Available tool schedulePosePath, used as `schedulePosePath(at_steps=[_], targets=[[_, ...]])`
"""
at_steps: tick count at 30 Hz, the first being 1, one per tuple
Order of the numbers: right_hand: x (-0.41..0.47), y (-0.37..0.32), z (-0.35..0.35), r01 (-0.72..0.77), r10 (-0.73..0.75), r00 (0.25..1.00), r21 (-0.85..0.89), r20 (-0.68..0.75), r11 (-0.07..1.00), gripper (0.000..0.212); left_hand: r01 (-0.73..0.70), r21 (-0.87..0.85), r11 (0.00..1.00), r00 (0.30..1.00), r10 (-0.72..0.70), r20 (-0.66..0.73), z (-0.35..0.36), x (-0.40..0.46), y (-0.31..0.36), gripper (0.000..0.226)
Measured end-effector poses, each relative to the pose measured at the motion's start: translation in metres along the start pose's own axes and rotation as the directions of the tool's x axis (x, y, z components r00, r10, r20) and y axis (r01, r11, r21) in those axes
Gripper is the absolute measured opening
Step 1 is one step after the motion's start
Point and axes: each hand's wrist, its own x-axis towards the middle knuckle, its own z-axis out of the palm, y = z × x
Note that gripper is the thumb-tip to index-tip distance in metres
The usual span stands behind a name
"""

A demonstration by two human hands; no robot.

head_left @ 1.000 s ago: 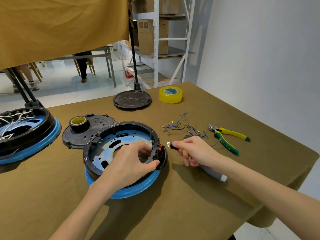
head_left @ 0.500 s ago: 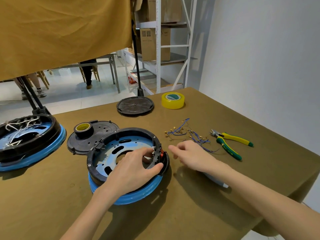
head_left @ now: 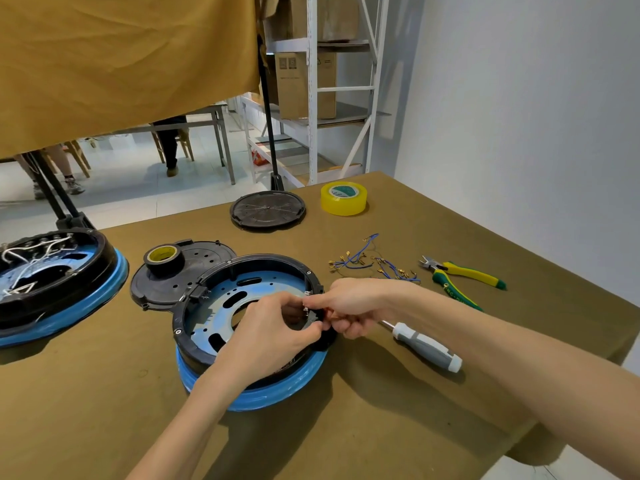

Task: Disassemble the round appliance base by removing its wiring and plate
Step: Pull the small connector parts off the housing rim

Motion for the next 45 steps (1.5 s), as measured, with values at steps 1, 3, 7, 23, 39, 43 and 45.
schedulePosePath(at_steps=[1,3,7,23,39,43,45], targets=[[0.001,0.000,0.000,-0.004,0.004,1.000,-0.017,-0.017,1.000,0.051,0.004,0.001,1.000,1.000,-0.004,0.005,0.000,0.001,-0.001,0.038],[0.004,-0.002,0.000,0.005,-0.009,0.998,-0.066,-0.063,0.998,0.050,0.000,0.004,1.000,1.000,0.000,0.011,0.000,0.002,-0.002,0.037],[0.009,-0.005,-0.002,0.006,-0.012,0.995,-0.063,-0.096,0.998,0.049,-0.020,0.003,1.000,1.000,0.020,0.000,0.000,0.001,0.000,0.030],[0.003,0.012,0.001,0.062,-0.057,0.996,0.082,-0.066,0.995,0.049,-0.046,0.016,0.999,0.998,0.047,-0.029,-0.001,-0.003,0.005,0.032],[0.008,0.019,0.006,0.090,-0.083,0.996,0.314,-0.036,0.945,0.038,-0.065,-0.014,0.998,0.998,0.064,-0.016,0.001,-0.001,0.003,0.017],[0.011,0.024,0.009,0.126,-0.089,0.988,0.320,-0.127,0.939,0.042,-0.081,-0.047,0.996,0.996,0.082,0.021,-0.001,-0.001,0.004,0.014],[0.010,0.023,0.008,0.120,-0.088,0.990,0.309,-0.114,0.943,0.044,-0.090,-0.033,0.995,0.996,0.091,0.020,-0.001,-0.001,0.004,0.018]])
